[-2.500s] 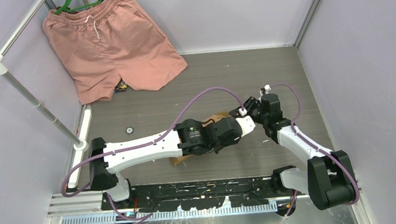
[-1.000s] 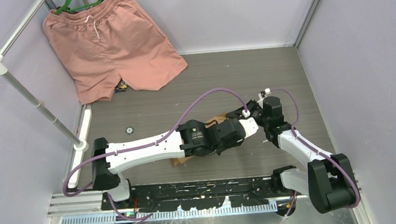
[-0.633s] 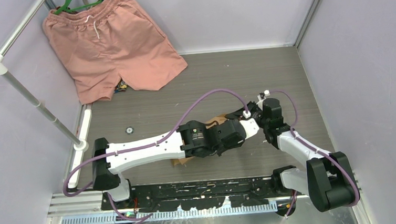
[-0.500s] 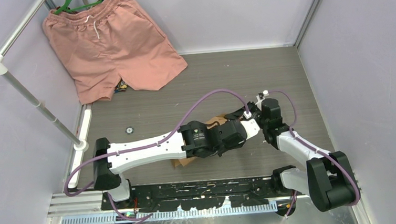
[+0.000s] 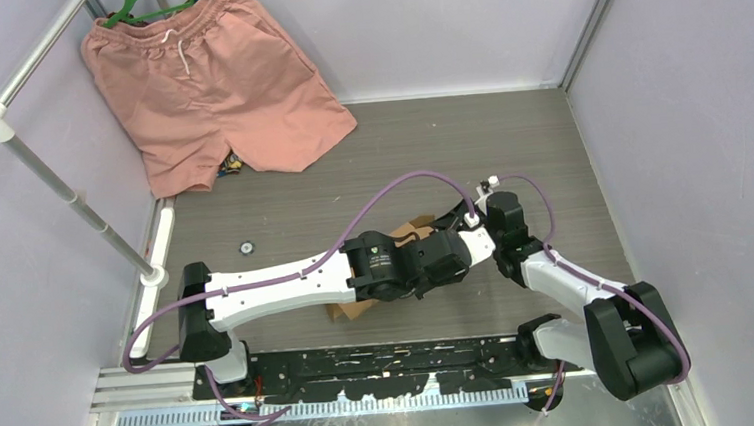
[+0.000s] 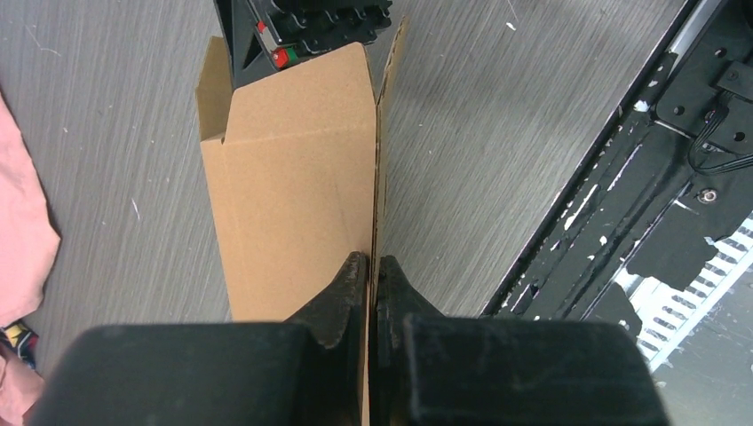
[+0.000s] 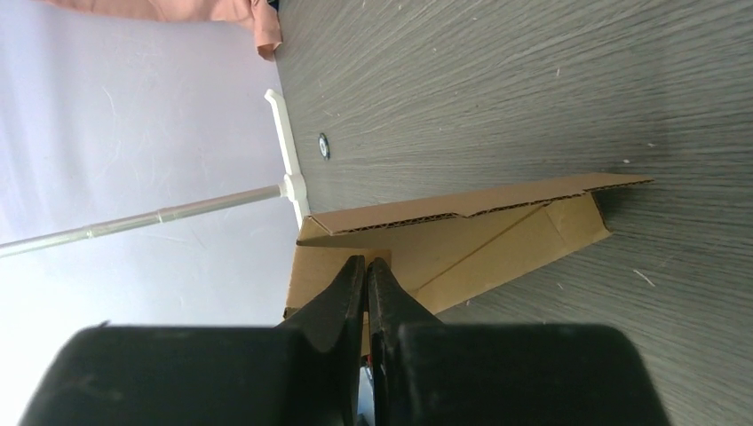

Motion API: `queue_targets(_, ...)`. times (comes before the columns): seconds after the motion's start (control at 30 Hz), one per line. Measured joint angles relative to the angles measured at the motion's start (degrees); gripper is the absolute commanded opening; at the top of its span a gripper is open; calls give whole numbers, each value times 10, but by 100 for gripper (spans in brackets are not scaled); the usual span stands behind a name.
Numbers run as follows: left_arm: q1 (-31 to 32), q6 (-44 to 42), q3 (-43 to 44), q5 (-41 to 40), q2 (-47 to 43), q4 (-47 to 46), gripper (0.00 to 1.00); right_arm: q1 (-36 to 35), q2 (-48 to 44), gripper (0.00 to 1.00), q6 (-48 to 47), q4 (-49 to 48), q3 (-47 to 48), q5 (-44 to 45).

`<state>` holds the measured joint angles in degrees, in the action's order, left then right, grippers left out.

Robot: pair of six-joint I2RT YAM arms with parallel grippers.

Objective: Fold the paper box
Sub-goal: Fold the paper box at the center of the board.

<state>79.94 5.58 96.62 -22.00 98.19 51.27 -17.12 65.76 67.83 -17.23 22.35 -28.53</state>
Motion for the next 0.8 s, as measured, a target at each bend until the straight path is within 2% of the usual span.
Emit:
queue_targets(0.5,1,2,0,0,0,9,4,-22,39,11,65,-106,-21,2)
queue_targets(0.8,2,4,0,5,7,6,4,-37,75,11,142,-221,-75,4)
